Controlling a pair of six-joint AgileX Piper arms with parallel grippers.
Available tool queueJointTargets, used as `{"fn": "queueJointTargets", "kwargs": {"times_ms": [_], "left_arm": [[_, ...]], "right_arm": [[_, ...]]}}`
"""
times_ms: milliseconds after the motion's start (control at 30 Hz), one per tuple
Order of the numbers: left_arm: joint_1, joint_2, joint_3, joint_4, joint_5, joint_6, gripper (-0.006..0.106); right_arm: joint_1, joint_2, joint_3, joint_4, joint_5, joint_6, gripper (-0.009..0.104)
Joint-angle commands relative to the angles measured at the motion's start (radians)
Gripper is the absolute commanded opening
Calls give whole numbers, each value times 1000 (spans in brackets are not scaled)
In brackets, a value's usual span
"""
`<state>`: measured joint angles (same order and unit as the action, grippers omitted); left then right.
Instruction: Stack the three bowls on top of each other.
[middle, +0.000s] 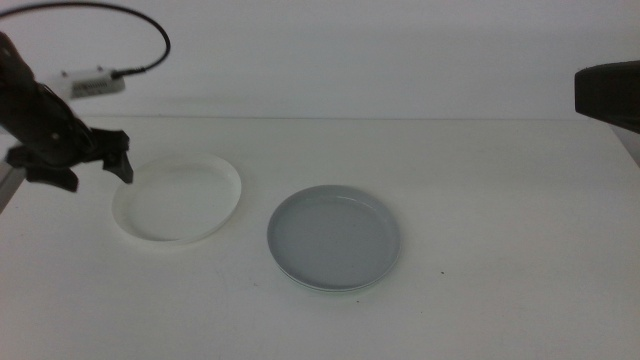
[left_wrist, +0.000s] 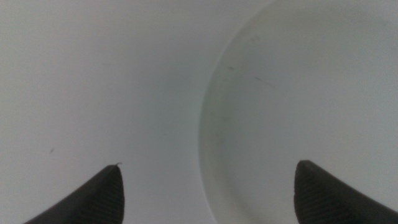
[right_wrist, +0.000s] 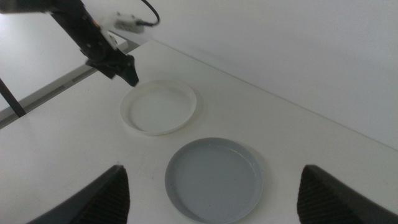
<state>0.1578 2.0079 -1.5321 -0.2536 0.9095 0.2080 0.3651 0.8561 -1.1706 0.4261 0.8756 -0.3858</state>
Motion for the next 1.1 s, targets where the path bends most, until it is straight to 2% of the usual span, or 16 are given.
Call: {"fn": "queueJointTargets", "kwargs": {"times_ms": [0, 200, 367, 533, 700, 767, 867, 967, 1067], "left_arm": [[1, 52, -33, -21, -1, 12, 94], [1, 134, -48, -54, -39, 53, 91], [1, 167, -48, -65, -65, 46, 78], [1, 177, -48, -80, -76, 46, 51], [1, 187, -48, -84, -76, 52, 10], [1, 185, -51, -84, -57, 57, -2], [12, 135, -66, -93, -3, 65, -2], [21, 19, -66, -138, 59, 90, -2], [-28, -119, -66, -186, 101, 106, -2]], "right_arm": [[-7, -3, 3, 2, -10, -7, 92], [-7, -3, 3, 2, -10, -7, 92], [-7, -3, 3, 2, -10, -7, 92], [-7, -3, 3, 2, -10, -7, 92], [-7, -3, 3, 2, -10, -7, 92], [-7, -3, 3, 2, -10, -7, 92], [-7, -3, 3, 2, -10, -7, 92], [-7, -3, 3, 2, -10, -7, 92], [-7, -3, 3, 2, -10, -7, 92]]}}
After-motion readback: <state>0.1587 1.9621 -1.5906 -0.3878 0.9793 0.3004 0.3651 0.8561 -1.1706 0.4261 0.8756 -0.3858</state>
